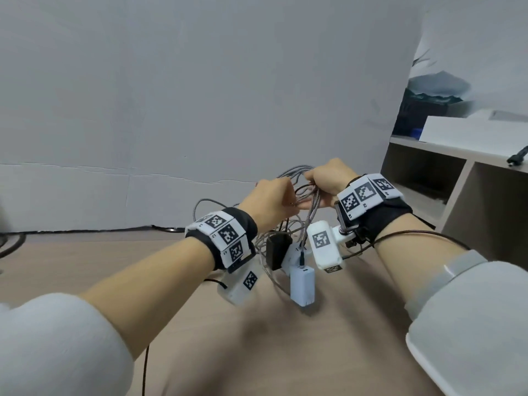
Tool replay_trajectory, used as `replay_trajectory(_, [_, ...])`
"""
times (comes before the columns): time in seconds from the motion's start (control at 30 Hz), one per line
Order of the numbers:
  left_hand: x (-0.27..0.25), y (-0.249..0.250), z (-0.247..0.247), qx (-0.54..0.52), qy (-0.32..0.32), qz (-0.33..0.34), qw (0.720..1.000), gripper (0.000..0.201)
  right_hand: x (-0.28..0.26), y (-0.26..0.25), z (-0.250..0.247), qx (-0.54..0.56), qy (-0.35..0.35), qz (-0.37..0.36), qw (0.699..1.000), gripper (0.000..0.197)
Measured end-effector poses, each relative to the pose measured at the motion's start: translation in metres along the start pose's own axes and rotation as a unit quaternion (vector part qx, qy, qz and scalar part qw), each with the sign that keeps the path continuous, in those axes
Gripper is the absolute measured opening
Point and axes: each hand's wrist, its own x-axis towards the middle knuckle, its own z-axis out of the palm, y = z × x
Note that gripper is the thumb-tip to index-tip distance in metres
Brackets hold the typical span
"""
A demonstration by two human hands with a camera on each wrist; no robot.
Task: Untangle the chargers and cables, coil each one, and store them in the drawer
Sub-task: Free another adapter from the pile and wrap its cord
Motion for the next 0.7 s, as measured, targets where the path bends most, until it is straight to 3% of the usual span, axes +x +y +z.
replay_trajectory(0.03, [0.001, -0.004, -0.002, -0.017, -0.001, 0.006, 1.0, 0.013, -0.003, -0.001, 0.0, 0.017, -0.003, -0.001, 1.0, 0.004])
replay_trajectory(0.17, [0.002, -0.017, -0.017, -0.078, 0.025, 0.015, 0.996, 0.014, -0.008, 0.003, 0.001, 0.077, -0.014, -0.01, 0.997, 0.018])
replay_trajectory(0.3, [0.004, -0.022, -0.024, -0.198, 0.058, -0.015, 0.978, 0.014, -0.003, 0.009, 0.002, 0.101, 0.002, -0.007, 0.995, 0.022])
replay_trajectory(0.43, [0.003, -0.024, -0.032, -0.402, 0.055, -0.074, 0.911, 0.009, 0.002, 0.02, 0.004, 0.121, 0.009, -0.006, 0.993, 0.024])
replay_trajectory(0.53, [-0.001, -0.03, -0.034, -0.443, 0.073, -0.113, 0.886, 0.016, 0.006, 0.032, 0.011, 0.052, 0.014, -0.063, 0.997, 0.029])
replay_trajectory(0.7, [-0.001, -0.047, -0.035, -0.532, 0.146, -0.17, 0.817, 0.018, 0.016, 0.046, 0.007, -0.022, 0.049, -0.105, 0.993, 0.009])
